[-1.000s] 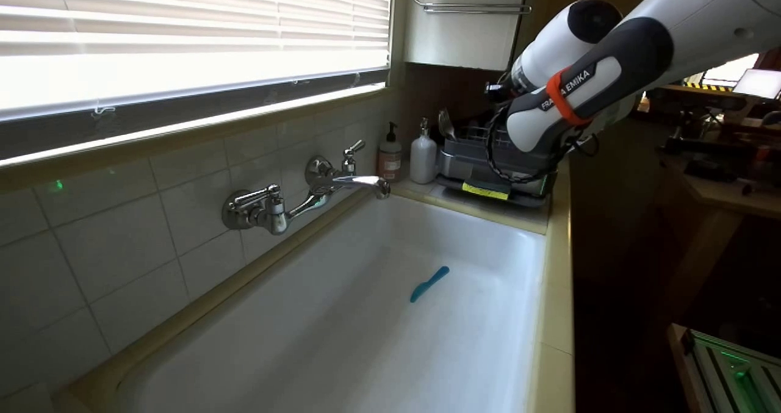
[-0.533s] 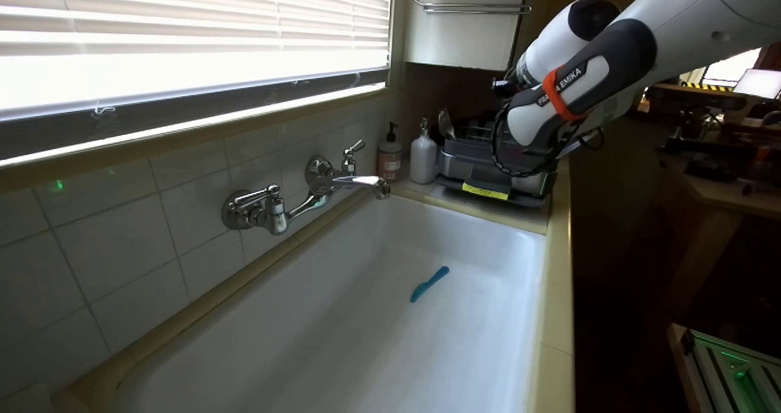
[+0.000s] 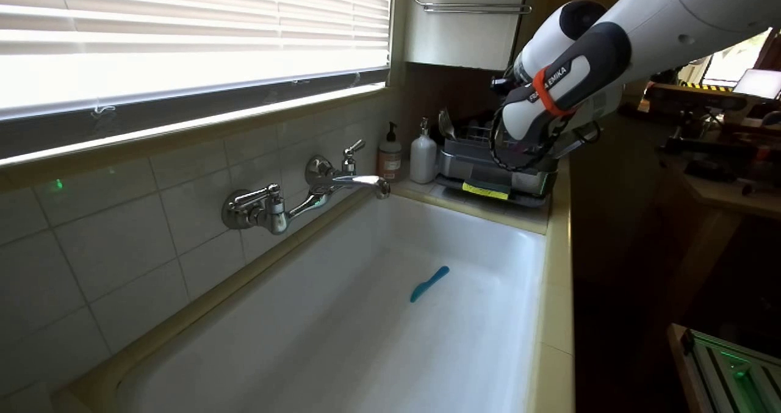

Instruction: Remove the spoon out of the sink

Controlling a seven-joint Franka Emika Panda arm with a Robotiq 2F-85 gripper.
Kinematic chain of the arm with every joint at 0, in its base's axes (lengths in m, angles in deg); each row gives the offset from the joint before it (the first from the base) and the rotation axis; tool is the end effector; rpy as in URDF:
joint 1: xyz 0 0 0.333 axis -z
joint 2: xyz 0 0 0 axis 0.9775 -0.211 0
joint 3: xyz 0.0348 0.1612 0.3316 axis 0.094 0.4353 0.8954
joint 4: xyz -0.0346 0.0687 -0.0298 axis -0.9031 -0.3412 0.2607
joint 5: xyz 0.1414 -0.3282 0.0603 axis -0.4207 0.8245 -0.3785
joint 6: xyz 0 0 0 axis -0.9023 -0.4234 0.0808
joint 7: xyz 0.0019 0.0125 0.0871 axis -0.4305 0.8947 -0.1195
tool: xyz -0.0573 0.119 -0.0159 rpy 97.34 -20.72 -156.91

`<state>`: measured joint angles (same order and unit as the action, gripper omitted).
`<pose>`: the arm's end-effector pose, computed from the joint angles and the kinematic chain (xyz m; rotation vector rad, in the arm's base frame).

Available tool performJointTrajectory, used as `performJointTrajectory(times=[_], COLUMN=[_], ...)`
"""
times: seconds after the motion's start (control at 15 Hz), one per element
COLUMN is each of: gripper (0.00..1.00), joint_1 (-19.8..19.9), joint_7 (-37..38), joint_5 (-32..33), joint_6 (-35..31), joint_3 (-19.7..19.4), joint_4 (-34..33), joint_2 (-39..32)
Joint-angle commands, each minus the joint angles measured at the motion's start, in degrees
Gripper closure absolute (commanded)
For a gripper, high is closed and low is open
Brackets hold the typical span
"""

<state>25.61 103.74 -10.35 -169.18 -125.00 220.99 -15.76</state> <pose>0.4988 -0.2616 0.4843 1.8874 -1.2704 1.1987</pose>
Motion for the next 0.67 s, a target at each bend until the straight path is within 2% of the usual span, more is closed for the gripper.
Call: performJointTrajectory(times=[0.0,0.27,0.6], gripper=[0.98,0.98,0.98], joint_1=[4.8,8.6,11.2], joint_7=[-1.6,-2.0,-2.4], joint_5=[-1.8,-1.6,-1.7], joint_6=[-1.2,-1.3,-1.7], joint_3=[3.8,7.3,10.3], joint_4=[-2.6,-4.1,-4.7], joint_2=[-0.9,-1.6,-2.8])
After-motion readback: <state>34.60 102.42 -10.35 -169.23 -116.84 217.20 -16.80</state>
